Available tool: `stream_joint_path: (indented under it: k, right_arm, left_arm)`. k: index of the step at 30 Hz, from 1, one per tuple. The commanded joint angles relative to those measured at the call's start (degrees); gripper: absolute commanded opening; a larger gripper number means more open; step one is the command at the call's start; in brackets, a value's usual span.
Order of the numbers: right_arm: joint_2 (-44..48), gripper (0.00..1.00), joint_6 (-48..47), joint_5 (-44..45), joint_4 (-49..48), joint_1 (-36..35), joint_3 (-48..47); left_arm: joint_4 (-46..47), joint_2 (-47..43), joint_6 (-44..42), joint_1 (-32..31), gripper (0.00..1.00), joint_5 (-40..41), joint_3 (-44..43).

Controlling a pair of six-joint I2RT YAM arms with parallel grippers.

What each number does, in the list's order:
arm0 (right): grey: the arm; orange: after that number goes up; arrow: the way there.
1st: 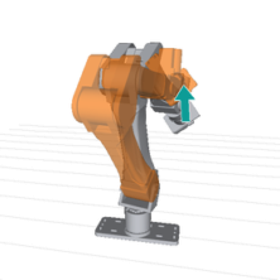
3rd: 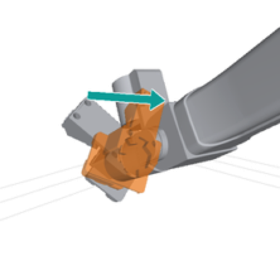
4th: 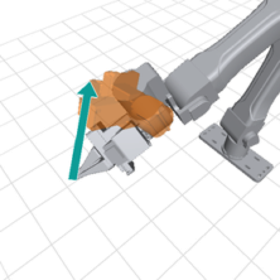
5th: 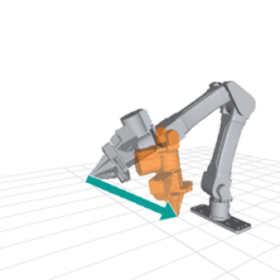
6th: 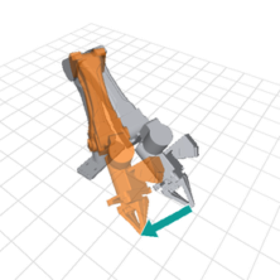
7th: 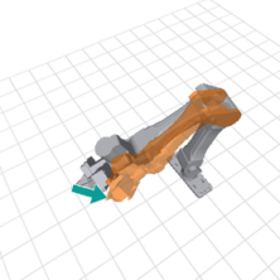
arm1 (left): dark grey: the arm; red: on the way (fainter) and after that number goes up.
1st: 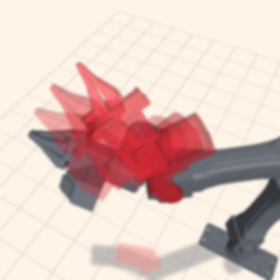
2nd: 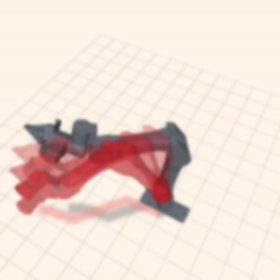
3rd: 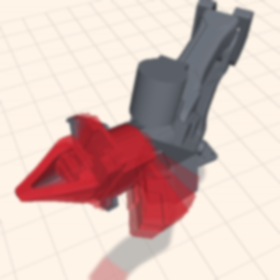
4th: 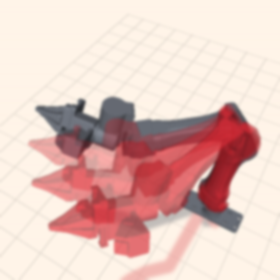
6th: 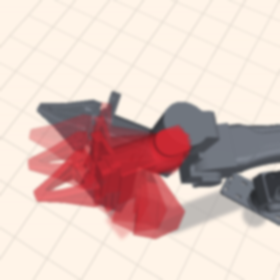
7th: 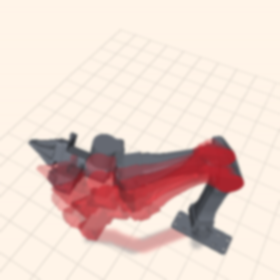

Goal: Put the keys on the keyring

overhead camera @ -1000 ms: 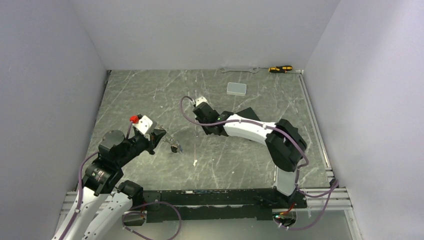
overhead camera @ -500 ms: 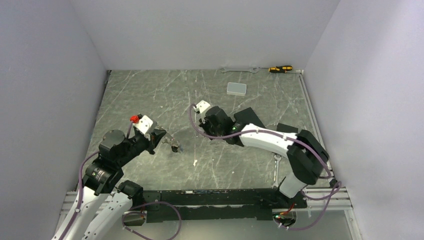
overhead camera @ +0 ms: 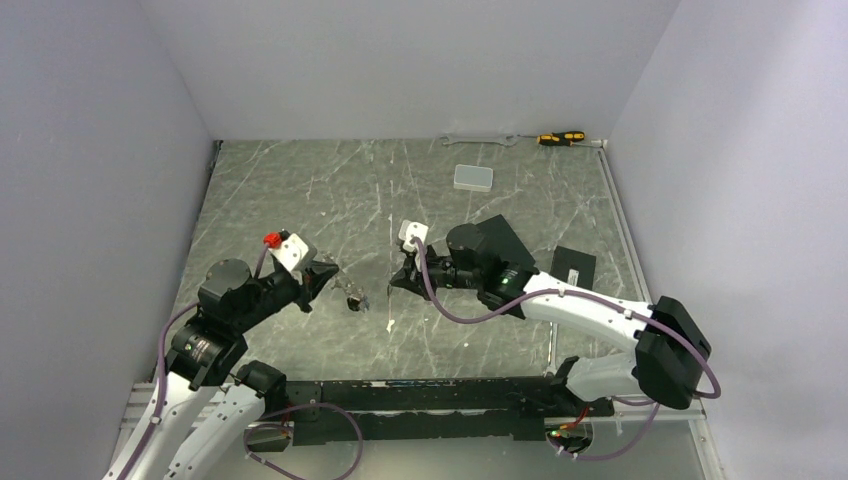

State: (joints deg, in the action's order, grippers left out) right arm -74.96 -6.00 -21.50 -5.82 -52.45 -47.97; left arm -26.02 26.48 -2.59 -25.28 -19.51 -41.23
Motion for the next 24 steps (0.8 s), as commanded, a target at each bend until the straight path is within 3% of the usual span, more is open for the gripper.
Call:
stream_joint_path:
  k: [1, 14, 24]
  right_arm:
    - [2.4, 0.0, -1.1, -6.3, -4.3, -0.1, 0.8]
    - [5.0, 0.0, 0.0, -6.3, -4.4, -0.1, 1.6]
    - [4.4, 0.0, 1.6, -5.6, -4.0, -0.4, 1.2]
  left_arm:
    - [4.3, 0.4, -1.5, 0.0, 0.0, -4.9, -1.0]
    - [5.5, 0.1, -0.9, 0.0, 0.0, -5.0, 0.0]
    - [8.4, 5.8, 9.4, 0.0, 0.0, 15.9, 1.1]
